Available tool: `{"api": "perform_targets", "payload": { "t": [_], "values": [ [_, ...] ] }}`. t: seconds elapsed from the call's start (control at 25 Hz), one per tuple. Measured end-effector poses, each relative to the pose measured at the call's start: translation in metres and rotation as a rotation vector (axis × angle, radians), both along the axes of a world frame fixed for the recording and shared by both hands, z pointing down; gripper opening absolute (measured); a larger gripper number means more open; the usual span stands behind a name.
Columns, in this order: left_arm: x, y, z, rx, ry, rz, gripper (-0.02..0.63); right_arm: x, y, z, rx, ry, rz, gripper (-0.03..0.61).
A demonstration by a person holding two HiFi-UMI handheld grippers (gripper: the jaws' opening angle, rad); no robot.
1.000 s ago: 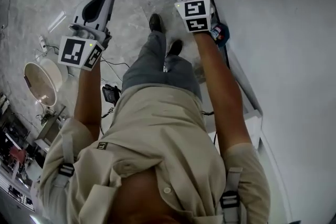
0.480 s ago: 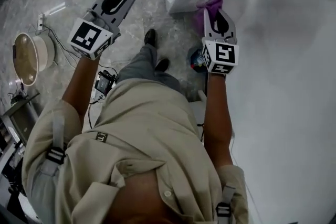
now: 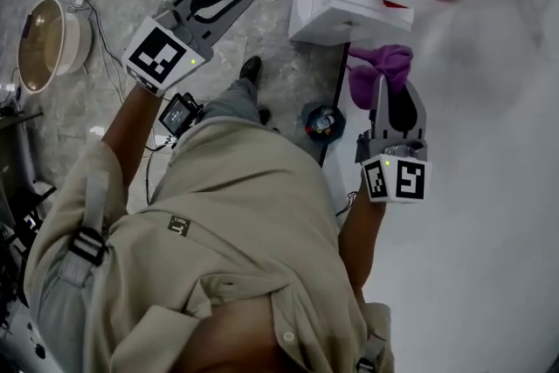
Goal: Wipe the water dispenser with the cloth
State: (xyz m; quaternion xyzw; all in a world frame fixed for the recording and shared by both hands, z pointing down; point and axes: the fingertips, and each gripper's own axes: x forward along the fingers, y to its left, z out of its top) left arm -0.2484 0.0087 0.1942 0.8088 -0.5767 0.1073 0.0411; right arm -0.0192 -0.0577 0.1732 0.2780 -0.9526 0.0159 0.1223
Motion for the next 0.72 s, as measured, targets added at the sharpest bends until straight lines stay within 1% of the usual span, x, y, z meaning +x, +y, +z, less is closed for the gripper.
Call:
{"api": "perform_targets", "payload": {
  "t": [0.12, 0.24, 0.28, 0.44, 0.72],
  "values": [
    [-0.004, 0.014, 0.002, 0.008, 0.003, -0.013, 0.02, 0.002, 0.021, -0.013, -0.008, -0.01, -0.016, 0.077],
    [-0.006, 0.022, 0.011, 0.03, -0.031, 0.004, 0.02, 0.003, 0.033, -0.017, -0.004, -0.003, -0.025, 0.077],
    [-0.007, 0.025, 0.014, 0.03, -0.031, 0.005, 0.02, 0.004, 0.036, -0.018, -0.003, 0.001, -0.026, 0.077],
    [-0.005, 0.033, 0.015, 0.031, -0.009, 0.001, 0.02, 0.006, 0.047, -0.022, 0.006, 0.009, -0.023, 0.077],
    [0.013, 0.055, -0.003, 0.052, 0.006, 0.005, 0.02, 0.018, 0.072, -0.033, 0.016, -0.004, -0.029, 0.077]
  ]
}}
